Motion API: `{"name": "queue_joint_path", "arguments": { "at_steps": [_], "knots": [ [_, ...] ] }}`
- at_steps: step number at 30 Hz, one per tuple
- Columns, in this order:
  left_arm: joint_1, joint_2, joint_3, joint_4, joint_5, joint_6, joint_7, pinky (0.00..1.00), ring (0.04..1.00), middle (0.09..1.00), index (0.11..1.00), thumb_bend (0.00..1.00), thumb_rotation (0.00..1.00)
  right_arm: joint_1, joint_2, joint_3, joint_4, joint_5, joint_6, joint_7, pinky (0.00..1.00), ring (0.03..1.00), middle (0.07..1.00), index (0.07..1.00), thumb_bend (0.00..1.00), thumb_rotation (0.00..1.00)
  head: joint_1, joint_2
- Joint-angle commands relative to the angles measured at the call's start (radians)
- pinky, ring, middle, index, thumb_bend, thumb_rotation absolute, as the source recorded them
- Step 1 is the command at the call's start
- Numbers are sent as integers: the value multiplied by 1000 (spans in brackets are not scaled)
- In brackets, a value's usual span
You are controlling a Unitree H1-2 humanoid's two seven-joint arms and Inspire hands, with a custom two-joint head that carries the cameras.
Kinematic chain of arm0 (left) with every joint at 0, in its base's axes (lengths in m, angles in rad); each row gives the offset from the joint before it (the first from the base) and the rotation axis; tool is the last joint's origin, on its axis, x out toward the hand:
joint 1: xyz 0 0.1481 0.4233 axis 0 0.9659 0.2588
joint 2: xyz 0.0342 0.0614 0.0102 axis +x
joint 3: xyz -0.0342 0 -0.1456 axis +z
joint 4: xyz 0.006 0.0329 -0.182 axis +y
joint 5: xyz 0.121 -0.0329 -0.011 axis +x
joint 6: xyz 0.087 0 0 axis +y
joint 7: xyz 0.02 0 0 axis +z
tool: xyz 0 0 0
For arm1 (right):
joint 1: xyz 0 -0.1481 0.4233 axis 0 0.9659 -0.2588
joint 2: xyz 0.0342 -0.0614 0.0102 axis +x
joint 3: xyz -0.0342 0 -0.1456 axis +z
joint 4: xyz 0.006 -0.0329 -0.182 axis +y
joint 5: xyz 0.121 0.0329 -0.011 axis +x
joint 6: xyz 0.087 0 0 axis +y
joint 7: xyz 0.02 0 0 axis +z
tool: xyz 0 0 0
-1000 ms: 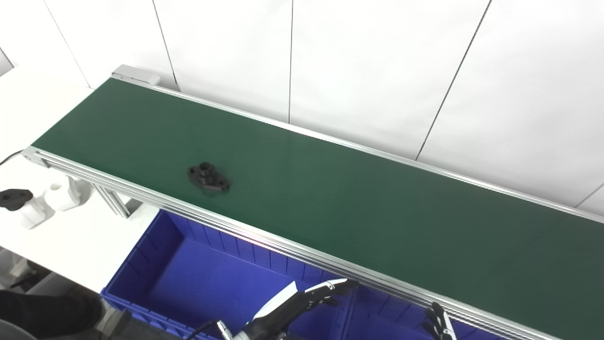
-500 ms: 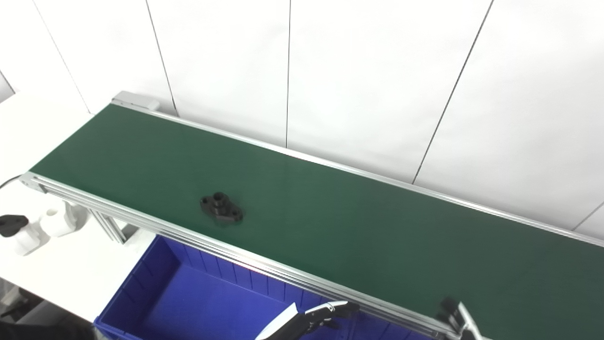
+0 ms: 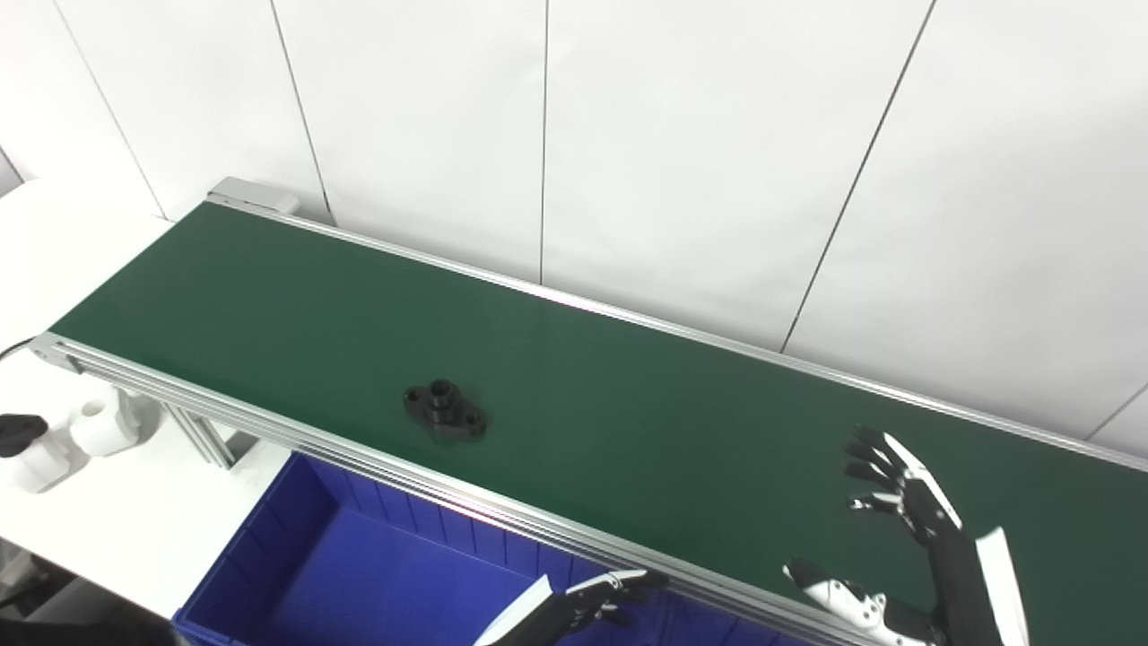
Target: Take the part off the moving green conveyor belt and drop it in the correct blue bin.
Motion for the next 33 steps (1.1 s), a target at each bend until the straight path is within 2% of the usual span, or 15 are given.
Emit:
{"name": "queue_joint_path", "arguments": {
  "at_steps": [1, 6, 7, 9, 13, 19, 22, 25, 33],
  "knots": [
    [6, 21, 6, -34, -27, -43, 3, 775, 878, 914, 854, 771, 234, -43, 15, 13, -41, -27, 31, 12, 574, 713, 765, 841, 754, 337, -97, 24],
    [20, 55, 19, -56, -57, -43, -10, 794, 913, 940, 882, 759, 248, -108, 48, 60, -42, -131, 142, 51, 614, 714, 773, 846, 787, 360, -240, 58],
    [22, 57, 22, -58, -63, -43, -8, 798, 917, 941, 891, 755, 251, -119, 58, 73, -35, -166, 159, 49, 620, 708, 763, 842, 784, 330, -256, 59],
    [25, 59, 28, -60, -73, -43, -6, 799, 916, 942, 901, 749, 257, -134, 76, 94, -7, -230, 163, 23, 621, 701, 751, 831, 782, 274, -275, 65],
    [33, 62, 42, -65, -101, -42, -17, 821, 917, 946, 918, 731, 279, -163, 116, 130, 87, -294, 152, -23, 640, 727, 768, 831, 774, 239, -316, 86],
    [34, 65, 55, -71, -117, -43, -34, 849, 930, 956, 938, 652, 292, -208, 131, 156, 187, -332, 138, -43, 662, 739, 785, 833, 769, 241, -332, 106],
    [34, 64, 58, -74, -122, -43, -43, 846, 931, 959, 937, 618, 286, -239, 127, 170, 224, -345, 132, -41, 666, 744, 791, 834, 771, 279, -324, 114],
    [36, 63, 60, -80, -116, -43, -48, 845, 932, 963, 937, 589, 291, -263, 127, 182, 230, -359, 152, -25, 665, 754, 798, 838, 781, 304, -315, 120],
    [40, 53, 56, -90, -138, -43, -70, 844, 928, 960, 934, 583, 281, -340, 135, 204, 293, -369, 178, 4, 673, 754, 798, 840, 770, 323, -296, 134]
  ]
}}
